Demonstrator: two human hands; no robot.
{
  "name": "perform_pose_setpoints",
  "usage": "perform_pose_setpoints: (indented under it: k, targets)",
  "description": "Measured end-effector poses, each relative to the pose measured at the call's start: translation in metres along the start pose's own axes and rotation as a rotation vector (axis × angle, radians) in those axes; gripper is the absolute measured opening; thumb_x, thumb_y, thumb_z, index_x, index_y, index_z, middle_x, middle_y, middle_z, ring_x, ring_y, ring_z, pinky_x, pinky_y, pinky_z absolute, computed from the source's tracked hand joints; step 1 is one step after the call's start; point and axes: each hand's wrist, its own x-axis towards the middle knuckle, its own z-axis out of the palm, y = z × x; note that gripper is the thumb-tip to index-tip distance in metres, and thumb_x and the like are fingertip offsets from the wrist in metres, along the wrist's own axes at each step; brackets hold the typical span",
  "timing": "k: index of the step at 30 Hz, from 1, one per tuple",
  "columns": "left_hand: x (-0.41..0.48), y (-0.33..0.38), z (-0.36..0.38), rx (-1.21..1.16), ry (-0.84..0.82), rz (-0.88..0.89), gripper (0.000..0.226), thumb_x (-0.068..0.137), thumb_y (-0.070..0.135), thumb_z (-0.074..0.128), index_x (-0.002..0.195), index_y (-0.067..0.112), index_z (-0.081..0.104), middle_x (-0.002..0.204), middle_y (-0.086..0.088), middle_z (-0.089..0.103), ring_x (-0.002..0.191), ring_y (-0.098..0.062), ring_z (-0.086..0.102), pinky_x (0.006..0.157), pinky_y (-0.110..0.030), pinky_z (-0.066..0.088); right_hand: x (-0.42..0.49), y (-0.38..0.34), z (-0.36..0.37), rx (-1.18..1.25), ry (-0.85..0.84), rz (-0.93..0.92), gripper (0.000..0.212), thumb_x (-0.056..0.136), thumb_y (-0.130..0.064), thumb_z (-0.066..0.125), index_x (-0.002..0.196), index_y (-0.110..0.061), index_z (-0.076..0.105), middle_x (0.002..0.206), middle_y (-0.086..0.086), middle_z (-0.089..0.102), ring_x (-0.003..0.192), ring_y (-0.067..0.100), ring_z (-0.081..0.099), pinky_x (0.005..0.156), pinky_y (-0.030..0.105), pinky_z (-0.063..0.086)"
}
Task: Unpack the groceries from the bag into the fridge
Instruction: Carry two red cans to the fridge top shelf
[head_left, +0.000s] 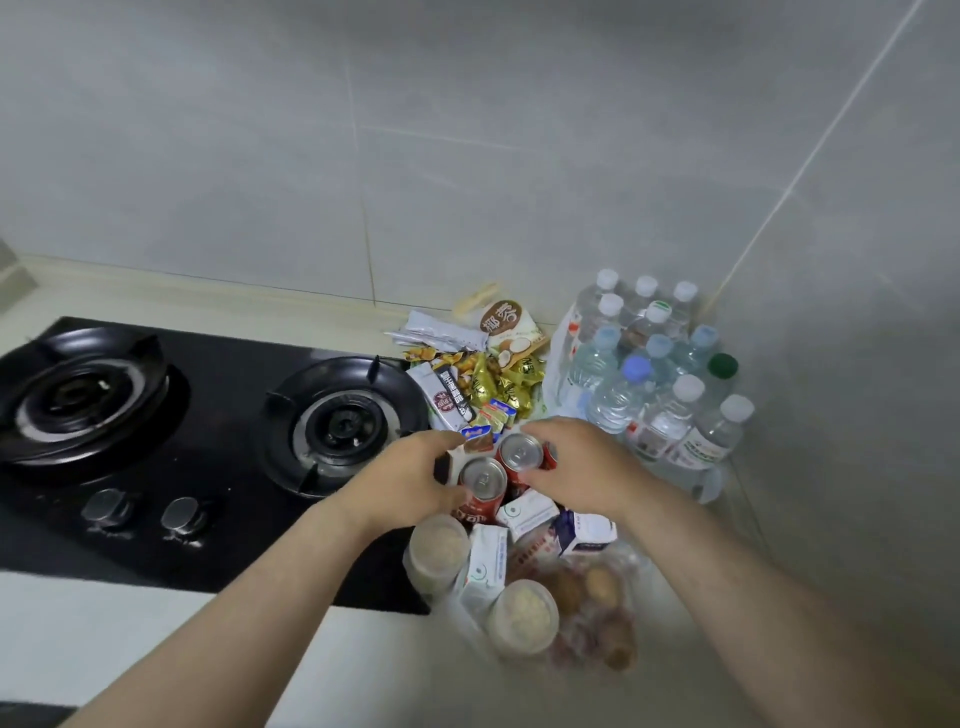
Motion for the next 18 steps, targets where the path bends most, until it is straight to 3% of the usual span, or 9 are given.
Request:
perform_pose_setpoints:
  k: [2, 5, 8, 12, 18]
  targets:
    - [0.002, 0.0, 0.004, 0.021, 0.014, -0.008, 0.051, 0.074, 0.026, 0.079, 0.12, 0.013, 0.063, 0.107, -0.008, 0.068, 0.099, -0.022, 0.064, 0.087, -0.04, 0.052, 0.01, 0.008, 0.006, -0.026, -0.035, -0.038, 0.04, 0.081, -0.036, 0.071, 0.119, -0.023, 0.065, 0.115, 0.0, 0.065, 0.108, 0.023, 0.06, 0.089, 0.039, 0.05]
    - [0.002, -0.002, 0.012, 0.026, 0.006, -0.014, 0.046, 0.067, 0.034, 0.076, 0.111, 0.025, 0.064, 0.094, 0.005, 0.068, 0.086, -0.013, 0.064, 0.08, -0.039, 0.054, 0.024, 0.017, 0.012, -0.078, -0.071, -0.096, 0.055, 0.077, -0.042, 0.072, 0.128, -0.026, 0.06, 0.123, -0.003, 0.063, 0.115, 0.022, 0.057, 0.094, 0.032, 0.046]
    - [0.003, -0.004, 0.024, -0.006, 0.002, -0.038, 0.038, 0.065, 0.037, 0.073, 0.101, 0.033, 0.061, 0.088, 0.011, 0.066, 0.08, -0.006, 0.062, 0.077, -0.039, 0.053, 0.035, 0.026, 0.014, -0.13, -0.11, -0.162, 0.058, 0.074, -0.049, 0.073, 0.126, -0.029, 0.059, 0.119, -0.006, 0.064, 0.111, 0.021, 0.057, 0.091, 0.03, 0.041]
    - [0.006, -0.004, 0.033, -0.013, 0.004, -0.071, 0.055, 0.067, 0.035, 0.077, 0.118, 0.031, 0.058, 0.102, 0.014, 0.065, 0.093, -0.002, 0.061, 0.084, -0.028, 0.052, 0.05, 0.039, 0.018, -0.174, -0.166, -0.2, 0.061, 0.069, -0.056, 0.073, 0.123, -0.035, 0.054, 0.117, -0.01, 0.062, 0.111, 0.019, 0.057, 0.089, 0.03, 0.039]
    - [0.014, -0.006, 0.043, 0.015, -0.001, -0.114, 0.064, 0.068, 0.031, 0.079, 0.127, 0.028, 0.054, 0.116, 0.011, 0.063, 0.105, -0.007, 0.059, 0.091, -0.029, 0.05, 0.058, 0.048, 0.021, -0.108, -0.192, -0.209, 0.067, 0.073, -0.048, 0.076, 0.132, -0.035, 0.048, 0.126, -0.008, 0.061, 0.116, 0.02, 0.054, 0.079, 0.026, 0.036]
